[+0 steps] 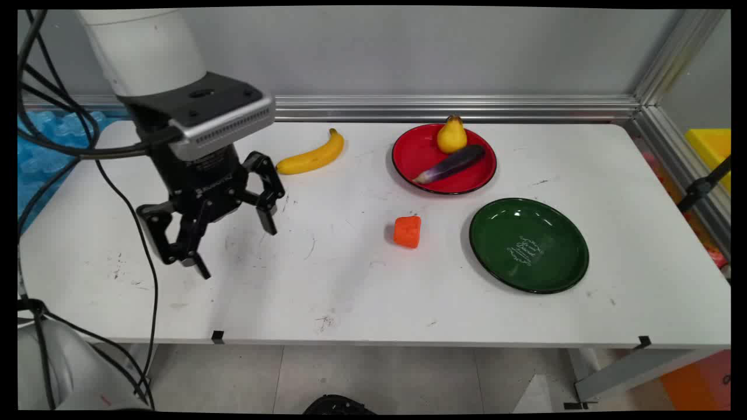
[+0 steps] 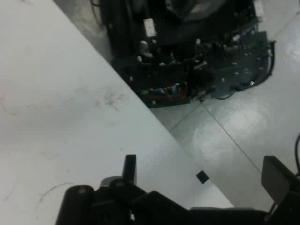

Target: Pick up the eggplant from the red plate

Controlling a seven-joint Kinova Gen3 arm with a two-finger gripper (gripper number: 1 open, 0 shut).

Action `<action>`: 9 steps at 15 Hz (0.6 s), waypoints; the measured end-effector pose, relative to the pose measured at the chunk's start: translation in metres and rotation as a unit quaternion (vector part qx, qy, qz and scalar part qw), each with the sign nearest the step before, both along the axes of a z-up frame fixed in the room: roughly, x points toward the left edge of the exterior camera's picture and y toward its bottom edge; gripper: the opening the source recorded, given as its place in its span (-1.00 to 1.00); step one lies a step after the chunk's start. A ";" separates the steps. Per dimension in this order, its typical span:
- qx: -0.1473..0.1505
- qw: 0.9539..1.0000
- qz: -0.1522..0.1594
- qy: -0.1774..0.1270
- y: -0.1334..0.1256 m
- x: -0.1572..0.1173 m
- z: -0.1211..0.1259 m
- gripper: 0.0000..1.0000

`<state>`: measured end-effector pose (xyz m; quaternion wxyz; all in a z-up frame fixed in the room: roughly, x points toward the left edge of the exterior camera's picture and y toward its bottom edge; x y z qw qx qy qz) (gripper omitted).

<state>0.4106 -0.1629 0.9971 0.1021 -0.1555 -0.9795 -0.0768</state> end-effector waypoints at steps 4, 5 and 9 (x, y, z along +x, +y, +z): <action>-0.029 0.997 0.071 0.014 -0.008 -0.009 0.005 1.00; -0.035 0.995 0.094 0.017 -0.013 -0.010 0.004 1.00; -0.046 0.985 0.163 0.023 -0.030 -0.013 -0.001 1.00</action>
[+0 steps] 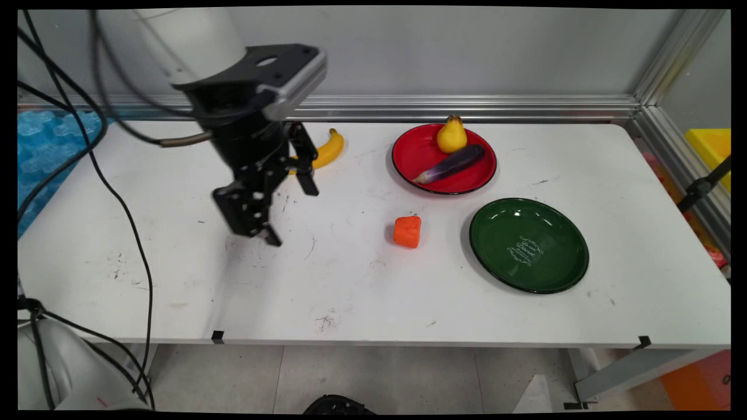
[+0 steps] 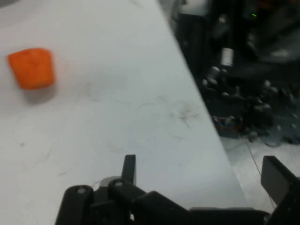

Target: Pick up the eggplant from the red plate

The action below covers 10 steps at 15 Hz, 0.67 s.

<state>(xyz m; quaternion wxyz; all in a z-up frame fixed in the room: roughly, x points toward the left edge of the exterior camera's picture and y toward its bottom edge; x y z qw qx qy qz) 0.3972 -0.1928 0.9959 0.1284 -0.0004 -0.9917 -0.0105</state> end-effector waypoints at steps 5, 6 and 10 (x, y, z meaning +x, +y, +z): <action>-0.018 0.996 0.090 0.014 -0.025 -0.006 -0.009 1.00; -0.021 0.994 0.104 0.017 -0.030 -0.008 -0.011 1.00; -0.036 0.984 0.172 0.031 -0.052 -0.015 -0.019 1.00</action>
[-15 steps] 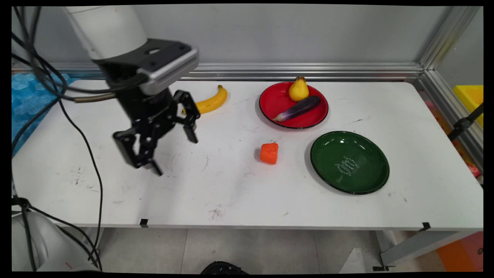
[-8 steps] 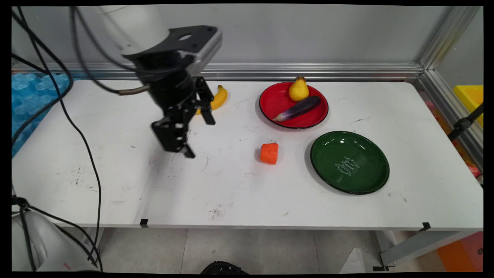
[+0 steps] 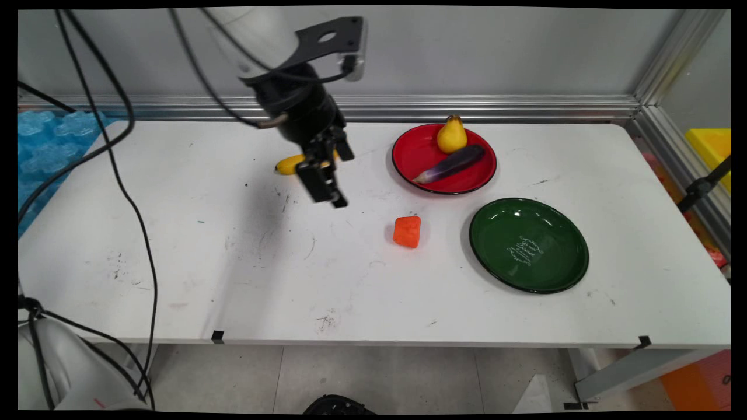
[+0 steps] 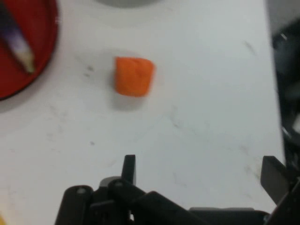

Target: Pick up the eggplant from the red plate

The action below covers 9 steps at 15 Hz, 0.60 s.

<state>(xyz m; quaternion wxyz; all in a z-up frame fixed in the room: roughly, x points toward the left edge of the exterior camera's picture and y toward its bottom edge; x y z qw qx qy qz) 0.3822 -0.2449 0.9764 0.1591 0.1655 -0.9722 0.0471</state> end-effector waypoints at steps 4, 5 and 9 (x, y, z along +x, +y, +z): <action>-0.018 0.997 0.079 0.017 -0.027 -0.009 -0.013 1.00; -0.023 0.994 0.103 0.022 -0.035 -0.012 -0.017 1.00; -0.043 0.980 0.191 0.042 -0.068 -0.024 -0.038 1.00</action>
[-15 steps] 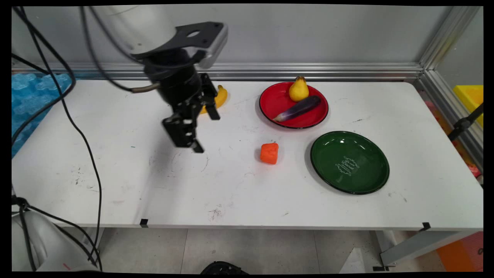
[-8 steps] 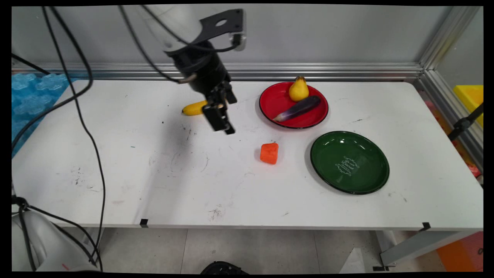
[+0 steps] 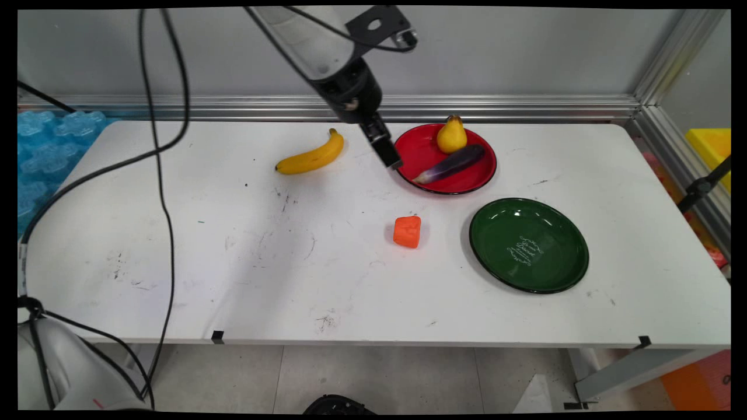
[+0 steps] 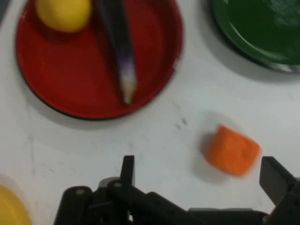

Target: Pick up the eggplant from the red plate

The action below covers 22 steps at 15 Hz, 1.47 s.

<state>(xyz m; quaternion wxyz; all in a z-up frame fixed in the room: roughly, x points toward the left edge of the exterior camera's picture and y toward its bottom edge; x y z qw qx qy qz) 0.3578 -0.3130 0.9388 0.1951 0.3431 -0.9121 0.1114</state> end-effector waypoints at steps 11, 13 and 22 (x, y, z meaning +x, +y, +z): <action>-0.021 0.990 0.131 0.037 -0.071 -0.037 -0.060 1.00; -0.019 0.989 0.142 0.043 -0.085 -0.047 -0.075 1.00; -0.003 0.986 0.162 0.050 -0.134 -0.083 -0.141 1.00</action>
